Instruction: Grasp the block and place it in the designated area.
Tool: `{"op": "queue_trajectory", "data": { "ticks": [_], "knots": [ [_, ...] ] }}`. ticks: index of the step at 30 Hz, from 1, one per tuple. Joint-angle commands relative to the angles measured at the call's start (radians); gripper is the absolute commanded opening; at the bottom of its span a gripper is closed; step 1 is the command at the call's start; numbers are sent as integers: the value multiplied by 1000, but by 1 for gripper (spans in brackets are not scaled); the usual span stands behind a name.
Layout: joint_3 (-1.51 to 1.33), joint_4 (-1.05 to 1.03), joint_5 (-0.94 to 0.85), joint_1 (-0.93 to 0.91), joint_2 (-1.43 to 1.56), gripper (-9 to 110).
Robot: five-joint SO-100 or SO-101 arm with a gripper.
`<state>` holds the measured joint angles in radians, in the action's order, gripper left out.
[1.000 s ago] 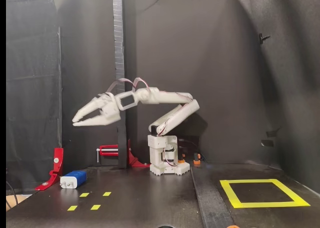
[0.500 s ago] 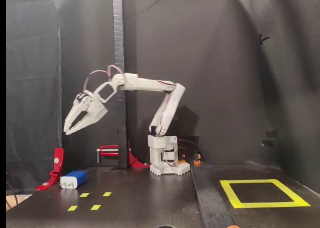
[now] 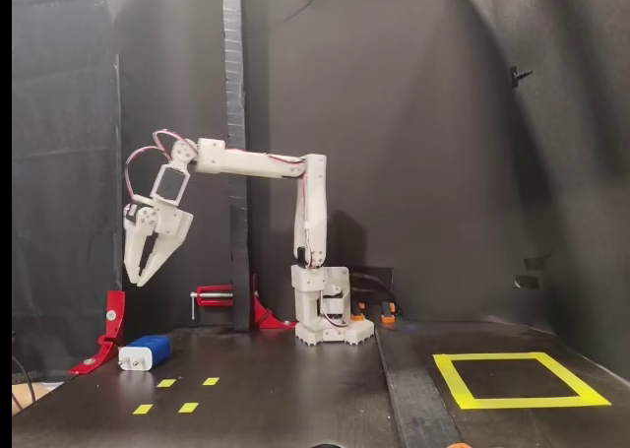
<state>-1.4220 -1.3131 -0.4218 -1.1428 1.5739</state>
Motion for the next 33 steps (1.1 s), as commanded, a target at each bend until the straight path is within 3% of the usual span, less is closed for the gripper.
{"op": "queue_trajectory", "data": {
  "ticks": [1,9,26,29,33],
  "knots": [
    [55,-18,-5,-12,-17,0],
    [222,-124,-11,-60,-169,0],
    [227,-104,-80,-69,-204,0],
    [227,-106,-156,-72,-206,0],
    [227,-101,-394,-74,-206,0]
  ]
}}
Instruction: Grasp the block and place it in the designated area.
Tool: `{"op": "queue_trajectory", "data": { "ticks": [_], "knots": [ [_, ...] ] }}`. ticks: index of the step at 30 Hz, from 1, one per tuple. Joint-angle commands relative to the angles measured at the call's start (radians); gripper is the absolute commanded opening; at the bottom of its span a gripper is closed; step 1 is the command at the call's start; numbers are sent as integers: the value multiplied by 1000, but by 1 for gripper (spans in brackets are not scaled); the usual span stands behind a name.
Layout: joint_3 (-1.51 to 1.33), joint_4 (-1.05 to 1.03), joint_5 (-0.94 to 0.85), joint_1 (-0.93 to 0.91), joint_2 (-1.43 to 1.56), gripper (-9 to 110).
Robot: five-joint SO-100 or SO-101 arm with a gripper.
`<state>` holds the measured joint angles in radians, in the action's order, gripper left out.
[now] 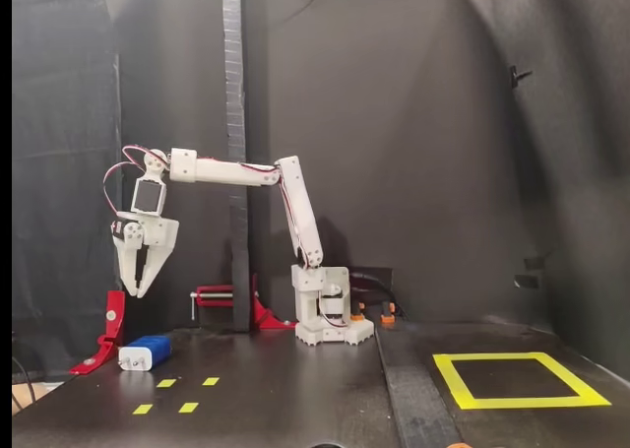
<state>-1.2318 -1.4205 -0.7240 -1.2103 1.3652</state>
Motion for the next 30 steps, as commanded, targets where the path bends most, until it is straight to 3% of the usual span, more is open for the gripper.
{"op": "queue_trajectory", "data": {
  "ticks": [1,14,21,24,30],
  "knots": [
    [37,6,-179,-6,3,0],
    [32,-23,-1379,0,-21,0],
    [32,-23,-1881,14,-28,0],
    [32,-26,-2037,17,-28,0],
    [34,-6,-2051,8,-25,3]
  ]
}}
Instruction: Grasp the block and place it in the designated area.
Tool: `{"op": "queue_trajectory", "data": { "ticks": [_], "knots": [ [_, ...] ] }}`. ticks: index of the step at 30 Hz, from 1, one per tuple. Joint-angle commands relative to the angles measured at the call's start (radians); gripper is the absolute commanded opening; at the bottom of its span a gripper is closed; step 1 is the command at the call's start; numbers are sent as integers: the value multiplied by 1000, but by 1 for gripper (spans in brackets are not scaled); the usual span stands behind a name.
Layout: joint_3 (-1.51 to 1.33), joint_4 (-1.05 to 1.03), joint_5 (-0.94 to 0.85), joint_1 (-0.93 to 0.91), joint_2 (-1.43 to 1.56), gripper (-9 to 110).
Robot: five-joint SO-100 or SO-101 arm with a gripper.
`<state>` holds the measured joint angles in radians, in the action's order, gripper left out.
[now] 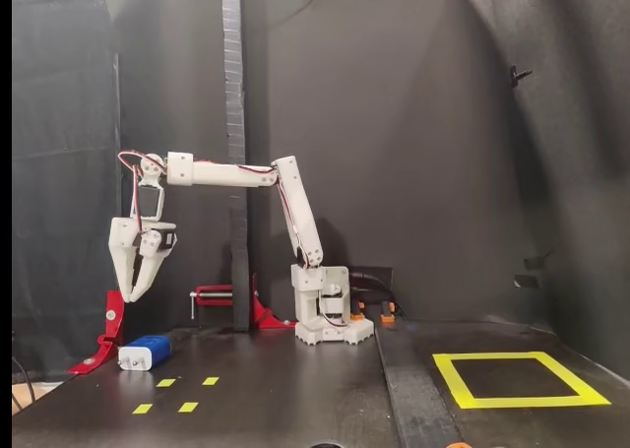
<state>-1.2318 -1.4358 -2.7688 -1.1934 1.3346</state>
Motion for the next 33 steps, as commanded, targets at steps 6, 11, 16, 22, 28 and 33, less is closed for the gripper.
{"op": "queue_trajectory", "data": {
  "ticks": [6,11,16,22,28,33],
  "knots": [
    [34,17,-3,-18,5,11],
    [34,26,-2,-25,2,32],
    [34,35,-2,-26,3,43],
    [32,49,-6,-28,-2,45],
    [32,52,-2,-40,-14,45],
    [31,61,0,-57,-38,45]
  ]
}}
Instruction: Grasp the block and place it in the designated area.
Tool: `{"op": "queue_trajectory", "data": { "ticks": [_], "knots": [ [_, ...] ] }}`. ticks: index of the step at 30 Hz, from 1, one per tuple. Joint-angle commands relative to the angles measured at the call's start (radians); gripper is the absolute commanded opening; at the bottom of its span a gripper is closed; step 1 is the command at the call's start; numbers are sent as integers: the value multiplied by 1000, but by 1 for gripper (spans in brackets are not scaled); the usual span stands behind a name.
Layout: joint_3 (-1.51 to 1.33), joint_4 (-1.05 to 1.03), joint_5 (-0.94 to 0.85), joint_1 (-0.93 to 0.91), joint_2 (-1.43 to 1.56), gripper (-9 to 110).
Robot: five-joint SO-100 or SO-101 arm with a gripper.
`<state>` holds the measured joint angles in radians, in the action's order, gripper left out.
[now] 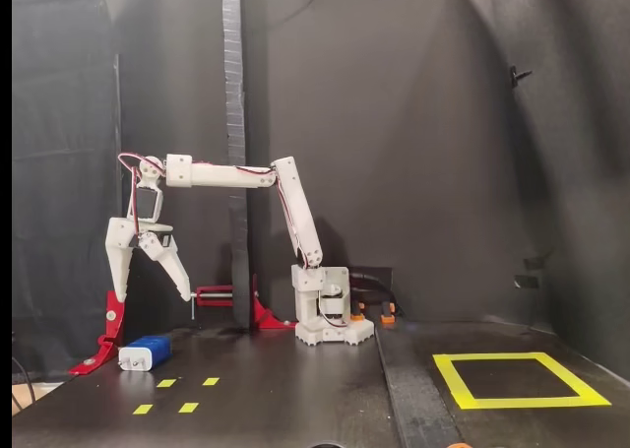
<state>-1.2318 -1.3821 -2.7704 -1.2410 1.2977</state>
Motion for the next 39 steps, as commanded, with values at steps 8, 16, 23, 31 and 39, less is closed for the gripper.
{"op": "queue_trajectory", "data": {
  "ticks": [8,16,23,31,39],
  "knots": [
    [-34,100,51,-9,-48,45],
    [-210,281,75,-5,-43,45],
    [-341,394,77,-3,-43,45],
    [-405,434,77,17,-52,45],
    [-430,456,71,25,-63,45]
  ]
}}
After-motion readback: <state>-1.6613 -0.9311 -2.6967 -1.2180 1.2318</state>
